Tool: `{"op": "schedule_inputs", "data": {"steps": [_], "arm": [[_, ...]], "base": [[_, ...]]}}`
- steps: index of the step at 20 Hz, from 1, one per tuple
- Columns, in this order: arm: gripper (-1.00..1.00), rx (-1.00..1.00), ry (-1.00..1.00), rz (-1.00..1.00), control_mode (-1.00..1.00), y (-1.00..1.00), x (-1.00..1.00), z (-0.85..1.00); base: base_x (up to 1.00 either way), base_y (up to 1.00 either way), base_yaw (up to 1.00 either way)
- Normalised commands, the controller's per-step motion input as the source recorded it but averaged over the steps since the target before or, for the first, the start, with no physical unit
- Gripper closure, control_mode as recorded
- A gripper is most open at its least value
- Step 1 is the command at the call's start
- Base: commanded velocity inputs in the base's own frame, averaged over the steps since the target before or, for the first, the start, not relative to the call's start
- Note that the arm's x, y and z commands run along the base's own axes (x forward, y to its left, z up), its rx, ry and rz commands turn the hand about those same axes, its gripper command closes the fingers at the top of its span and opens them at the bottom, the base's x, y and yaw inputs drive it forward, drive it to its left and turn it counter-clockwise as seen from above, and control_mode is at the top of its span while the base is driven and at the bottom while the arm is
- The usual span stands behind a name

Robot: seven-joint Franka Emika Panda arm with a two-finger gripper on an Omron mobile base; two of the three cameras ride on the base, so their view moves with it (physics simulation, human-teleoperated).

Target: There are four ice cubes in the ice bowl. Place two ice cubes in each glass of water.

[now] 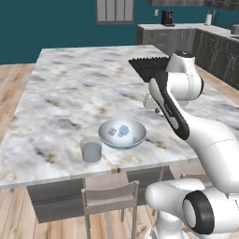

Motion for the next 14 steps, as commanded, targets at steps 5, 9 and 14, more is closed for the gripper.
{"op": "schedule_inputs", "data": {"steps": [5, 9, 14], "arm": [[-1.0, 0.0, 0.0, 0.0, -1.0, 0.08, 0.0, -0.15], [-1.0, 0.0, 0.0, 0.04, -1.0, 0.13, 0.0, -0.21], [-1.0, 0.0, 0.0, 0.01, -1.0, 0.27, 0.0, -0.18]], "base": [[0.0, 0.0, 0.0], [0.0, 0.0, 0.0], [0.0, 0.0, 0.0]]}}
